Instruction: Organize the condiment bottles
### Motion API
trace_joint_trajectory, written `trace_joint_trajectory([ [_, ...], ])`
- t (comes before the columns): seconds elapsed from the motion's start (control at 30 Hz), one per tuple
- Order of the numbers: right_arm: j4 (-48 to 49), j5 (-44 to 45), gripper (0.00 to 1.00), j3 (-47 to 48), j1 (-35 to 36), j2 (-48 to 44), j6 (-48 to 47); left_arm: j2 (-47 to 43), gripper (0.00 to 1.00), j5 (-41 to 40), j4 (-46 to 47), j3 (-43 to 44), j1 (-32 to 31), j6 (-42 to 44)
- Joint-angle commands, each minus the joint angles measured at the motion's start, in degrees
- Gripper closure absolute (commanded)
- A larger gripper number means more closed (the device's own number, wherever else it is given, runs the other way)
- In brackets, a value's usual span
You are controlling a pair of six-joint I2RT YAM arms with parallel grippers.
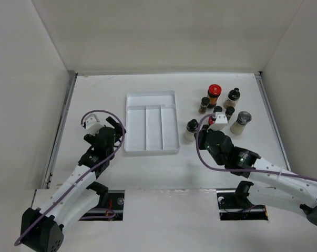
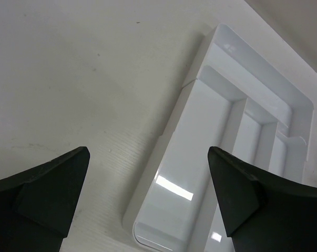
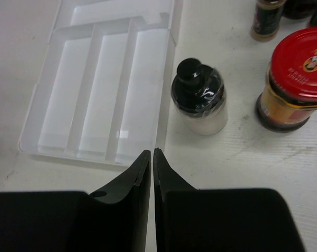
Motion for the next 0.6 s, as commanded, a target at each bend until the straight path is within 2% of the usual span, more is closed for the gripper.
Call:
trace_joint_trajectory([
  [0.0, -5.9, 2.3, 0.86, 4.2, -2.9, 1.3, -1.1, -1.3, 0.00, -2.2, 4.1, -0.5, -0.2, 0.3],
  [0.03, -6.7, 2.2, 0.84, 4.7, -3.7, 2.0, -0.8, -1.3, 0.00, -1.7, 3.6, 0.3, -0.1, 0.5],
  [0.07, -6.8, 2.2, 0.78, 5.1, -4.3, 2.7, -0.8, -1.5, 0.00, -0.8, 2.5, 1.0, -0.4, 0.2],
  [0.2, -5.4, 1.4, 0.42, 7.0, -6.4, 5.6, -2.1, -3.6, 0.00, 1.9, 5.2, -0.8, -1.2, -1.2],
  [0.23, -5.3, 1.0, 0.36, 7.9, -6.3, 6.7, -2.6, -4.5, 0.16, 2.5, 6.0, -1.6, -0.7, -0.9],
  [0.3, -4.8, 1.0, 0.27, 9.1, -6.5, 8.7, -3.5, -6.0, 0.66, 3.0, 5.5, -1.7, 0.2, -0.2],
  [0.33, -4.4, 1.0, 0.24, 9.5, -6.6, 9.6, -3.9, -6.1, 0.79, 3.4, 4.8, -1.5, 0.4, 0.2],
  [0.37, -4.1, 0.9, 0.21, 9.5, -6.6, 10.3, -4.2, -6.1, 0.87, 4.1, 4.0, -0.9, 0.8, 0.2],
  [0.47, -3.6, 0.8, 0.15, 10.0, -7.8, 12.6, -4.7, -3.8, 0.87, 5.4, 4.4, 0.1, 1.4, 0.5],
  [0.57, -2.0, 0.5, 0.12, 10.2, -7.9, 15.2, -5.7, -3.0, 0.71, 6.3, 7.0, -1.6, 1.7, 0.6],
])
